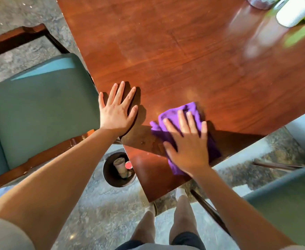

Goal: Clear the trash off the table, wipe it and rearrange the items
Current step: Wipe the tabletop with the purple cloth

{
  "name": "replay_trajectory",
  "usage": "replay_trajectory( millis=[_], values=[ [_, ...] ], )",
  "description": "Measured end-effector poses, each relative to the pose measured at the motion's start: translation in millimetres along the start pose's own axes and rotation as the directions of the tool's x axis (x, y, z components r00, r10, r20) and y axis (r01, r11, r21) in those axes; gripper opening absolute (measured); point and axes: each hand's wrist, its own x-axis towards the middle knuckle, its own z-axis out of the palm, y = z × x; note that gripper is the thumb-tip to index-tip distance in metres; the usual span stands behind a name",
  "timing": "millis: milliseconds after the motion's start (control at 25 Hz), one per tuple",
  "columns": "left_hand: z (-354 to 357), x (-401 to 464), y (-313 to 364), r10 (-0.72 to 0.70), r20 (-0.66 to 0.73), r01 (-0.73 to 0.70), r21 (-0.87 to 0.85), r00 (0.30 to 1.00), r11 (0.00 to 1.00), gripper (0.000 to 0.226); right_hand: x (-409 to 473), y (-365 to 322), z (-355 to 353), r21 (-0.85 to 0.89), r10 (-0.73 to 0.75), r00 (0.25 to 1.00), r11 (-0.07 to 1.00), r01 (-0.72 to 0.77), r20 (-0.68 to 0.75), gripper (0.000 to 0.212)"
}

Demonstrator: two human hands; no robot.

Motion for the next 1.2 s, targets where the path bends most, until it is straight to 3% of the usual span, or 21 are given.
replay_trajectory(
  millis=[160, 400, 480, 520, 560, 600, 640, 680, 720, 760, 800, 840, 880, 920, 960, 1000, 1040, 1120, 1200],
  values=[
    [0.7, -1.0, -0.1, -0.003, -0.001, 0.003, -0.002, 1.0, 1.0, 0.058, -32.9, -49.6, 6.0, 0.068, -0.233, 0.968, 0.972, 0.227, 0.095, 0.055],
    [-1.2, -1.0, -2.0, 0.004, 0.002, -0.004, -0.006, 1.0, 1.0, 0.056, -74.3, -68.8, -0.7, 0.222, -0.413, 0.896, 0.9, 0.374, 0.165, 0.049],
    [-1.4, -1.0, -2.1, 0.004, 0.006, -0.004, -0.003, 1.0, 1.0, 0.055, -86.9, -73.4, -12.0, 0.432, -0.42, 0.901, 0.837, 0.336, 0.111, 0.042],
    [-2.2, -0.5, -1.5, 0.005, 0.009, -0.004, -0.002, 1.0, 1.0, 0.054, -89.3, -76.6, -21.4, 0.594, -0.327, 0.94, 0.776, 0.211, 0.094, 0.038],
    [-2.9, -0.2, -1.2, 0.005, 0.012, -0.005, -0.002, 1.0, 1.0, 0.053, -91.1, -76.6, -27.5, 0.757, -0.178, 0.967, 0.653, -0.021, 0.181, 0.035],
    [-3.5, -0.4, -1.0, 0.003, 0.016, -0.003, -0.006, 1.0, 1.0, 0.053, -89.0, -75.4, -33.5, 0.86, -0.03, 0.942, 0.419, -0.293, 0.335, 0.033],
    [-4.1, -0.7, -1.0, 0.002, 0.019, -0.002, -0.01, 1.0, 1.0, 0.053, -87.4, -67.2, -34.3, 0.858, 0.059, 0.861, 0.079, -0.508, 0.505, 0.022],
    [-4.2, -1.0, -1.0, 0.003, 0.019, -0.003, -0.011, 1.0, 1.0, 0.053, -84.2, -56.4, -35.5, 0.789, 0.147, 0.777, -0.175, -0.588, 0.612, 0.016],
    [-4.5, -1.2, -1.1, 0.003, 0.019, -0.003, -0.01, 1.0, 1.0, 0.053, -78.6, -47.0, -42.6, 0.741, 0.208, 0.718, -0.314, -0.594, 0.664, 0.044],
    [-4.6, -1.3, -1.2, 0.003, 0.02, -0.003, -0.009, 1.0, 1.0, 0.054, -68.9, -34.2, -50.6, 0.753, 0.278, 0.704, -0.329, -0.569, 0.653, 0.057],
    [-4.8, -1.2, -1.5, 0.002, 0.023, -0.002, -0.008, 1.0, 1.0, 0.054, -54.9, -24.5, -61.3, 0.828, 0.393, 0.733, -0.35, -0.439, 0.555, 0.041],
    [-4.9, -0.9, -1.7, 0.001, 0.025, -0.001, -0.008, 1.0, 1.0, 0.055, -35.8, -15.2, -70.6, 0.914, 0.453, 0.797, -0.257, -0.314, 0.4, 0.013],
    [-4.9, -0.4, -1.4, 0.003, 0.025, -0.003, -0.01, 1.0, 1.0, 0.056, -12.3, -9.2, -78.4, 0.962, 0.419, 0.866, -0.103, -0.253, 0.273, 0.024],
    [-4.9, -0.3, -0.7, 0.005, 0.023, -0.005, -0.015, 1.0, 1.0, 0.056, 11.9, -6.9, -77.1, 0.96, 0.334, 0.929, 0.166, -0.227, 0.162, 0.025],
    [-4.8, -0.8, -0.3, 0.007, 0.019, -0.007, -0.023, 1.0, 1.0, 0.056, 28.4, -12.7, -73.9, 0.882, 0.213, 0.973, 0.436, -0.178, 0.09, 0.025],
    [-4.3, -1.1, -0.9, 0.008, 0.016, -0.007, -0.03, 1.0, 1.0, 0.056, 39.2, -19.7, -60.3, 0.703, 0.057, 0.998, 0.709, -0.061, 0.03, 0.039],
    [-4.3, -1.2, -1.7, 0.009, 0.017, -0.008, -0.033, 1.0, 0.999, 0.057, 42.7, -22.6, -38.4, 0.496, -0.087, 0.996, 0.865, 0.069, 0.013, 0.049],
    [-3.5, -1.2, -2.8, 0.013, 0.027, -0.012, -0.028, 1.0, 1.0, 0.055, 33.6, -34.2, -9.4, 0.271, -0.234, 0.972, 0.936, 0.222, 0.012, 0.048],
    [-3.7, -1.3, -1.8, 0.016, 0.033, -0.015, -0.026, 0.999, 1.0, 0.053, 19.3, -50.9, -6.8, 0.263, -0.334, 0.941, 0.915, 0.307, 0.063, 0.047]
  ],
)
